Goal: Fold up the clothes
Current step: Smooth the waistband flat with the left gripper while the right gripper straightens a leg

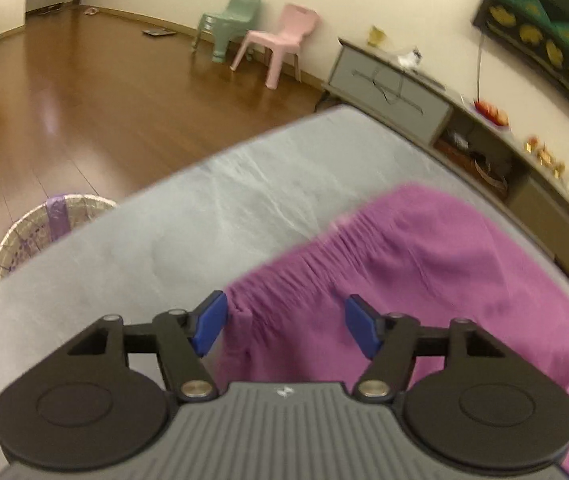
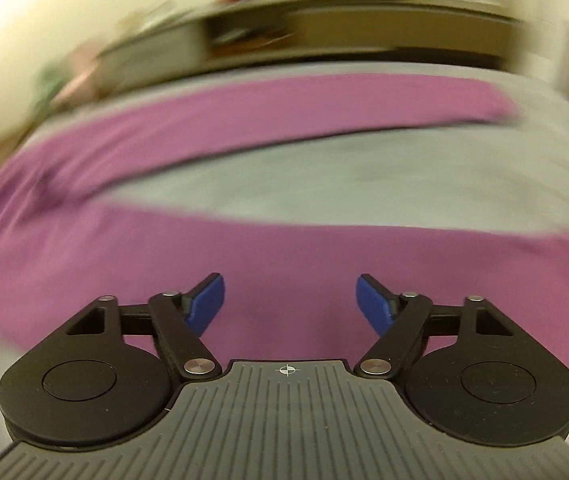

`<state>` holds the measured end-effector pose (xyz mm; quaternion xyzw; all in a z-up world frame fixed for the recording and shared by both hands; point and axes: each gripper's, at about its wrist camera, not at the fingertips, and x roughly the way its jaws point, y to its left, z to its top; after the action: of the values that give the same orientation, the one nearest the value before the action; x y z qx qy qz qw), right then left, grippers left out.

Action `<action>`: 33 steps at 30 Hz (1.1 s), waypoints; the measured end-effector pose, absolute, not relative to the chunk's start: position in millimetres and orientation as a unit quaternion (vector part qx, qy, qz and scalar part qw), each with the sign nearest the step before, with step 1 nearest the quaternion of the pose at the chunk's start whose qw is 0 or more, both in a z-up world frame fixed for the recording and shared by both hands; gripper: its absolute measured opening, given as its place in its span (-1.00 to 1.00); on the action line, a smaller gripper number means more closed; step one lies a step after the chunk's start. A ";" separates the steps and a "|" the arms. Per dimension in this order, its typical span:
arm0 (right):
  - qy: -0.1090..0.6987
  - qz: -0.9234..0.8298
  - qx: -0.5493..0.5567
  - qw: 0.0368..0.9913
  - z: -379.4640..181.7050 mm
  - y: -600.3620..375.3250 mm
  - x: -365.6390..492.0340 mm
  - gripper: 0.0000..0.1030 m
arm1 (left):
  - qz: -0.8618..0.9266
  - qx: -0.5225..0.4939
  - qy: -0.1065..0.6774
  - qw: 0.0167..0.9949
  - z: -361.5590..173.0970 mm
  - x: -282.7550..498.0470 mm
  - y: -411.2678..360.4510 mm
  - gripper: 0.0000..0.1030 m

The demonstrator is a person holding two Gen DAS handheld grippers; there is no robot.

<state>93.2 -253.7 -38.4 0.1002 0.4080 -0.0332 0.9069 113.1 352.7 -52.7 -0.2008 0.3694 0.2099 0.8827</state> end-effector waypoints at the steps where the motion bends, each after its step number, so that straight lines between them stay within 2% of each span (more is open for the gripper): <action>1: 0.402 -0.073 0.118 0.905 -38.7 -274.9 84.2 0.44 | 0.208 -0.180 0.371 0.887 -54.1 116.9 342.8 0.31; 6: 0.401 -0.222 0.167 0.873 -56.6 -365.2 43.9 0.43 | 0.219 -0.082 0.389 0.891 -70.2 122.9 316.9 0.31; 11: 0.414 -0.232 0.166 0.864 -71.8 -379.1 40.5 0.41 | 0.232 -0.090 0.409 0.878 -84.9 123.9 333.9 0.38; 12: 0.419 -0.229 0.155 0.865 -75.0 -378.1 44.1 0.33 | 0.231 -0.098 0.410 0.877 -86.5 123.3 338.1 0.38; 14: 0.421 -0.224 0.119 0.871 -78.4 -370.7 54.4 0.10 | 0.230 -0.106 0.411 0.876 -88.7 122.3 343.6 0.41; 15: 0.416 -0.213 0.113 0.877 -78.3 -368.1 57.8 -0.25 | 0.231 -0.104 0.410 0.876 -88.8 122.0 343.4 0.41; 16: 0.411 -0.201 0.106 0.883 -78.1 -365.0 61.9 -0.76 | 0.231 -0.101 0.409 0.877 -89.0 121.7 343.0 0.42; 17: 0.406 -0.188 0.098 0.889 -77.7 -361.4 66.9 -1.00 | 0.235 -0.100 0.407 0.877 -89.4 121.5 343.4 0.42; 21: 0.372 -0.210 0.068 0.902 -67.9 -359.8 75.6 -1.00 | 0.250 -0.101 0.403 0.875 -90.5 119.7 348.2 0.46; 24: 0.394 -0.246 0.102 0.880 -76.8 -379.9 71.3 -1.00 | 0.253 -0.099 0.404 0.873 -90.0 118.7 348.4 0.48; 27: 0.399 -0.267 0.070 0.874 -77.3 -374.7 72.2 -1.00 | 0.262 -0.094 0.407 0.870 -86.8 118.2 346.1 0.45; 28: 0.392 -0.282 0.051 0.874 -74.7 -370.7 72.2 -0.93 | 0.267 -0.090 0.405 0.870 -84.4 117.6 343.9 0.27; 29: 0.376 -0.296 0.028 0.878 -69.1 -364.1 70.2 -0.80 | 0.271 -0.084 0.390 0.876 -77.1 114.6 339.8 0.22; 30: 0.348 -0.308 -0.001 0.885 -60.1 -354.6 66.1 -0.49 | 0.275 -0.079 0.373 0.883 -69.0 111.2 335.4 0.20; 31: 0.320 -0.320 -0.030 0.891 -51.1 -345.1 61.9 -0.09 | 0.277 -0.076 0.352 0.891 -61.4 107.2 331.0 0.19; 33: 0.273 -0.305 -0.063 0.910 -38.3 -321.9 54.6 0.12 | 0.279 -0.071 0.310 0.906 -46.4 99.1 322.3 0.17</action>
<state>54.6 -321.9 -38.3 -0.0626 0.2734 -0.3047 0.9102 99.1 322.3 -46.4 -0.0712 0.3098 0.2791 0.9061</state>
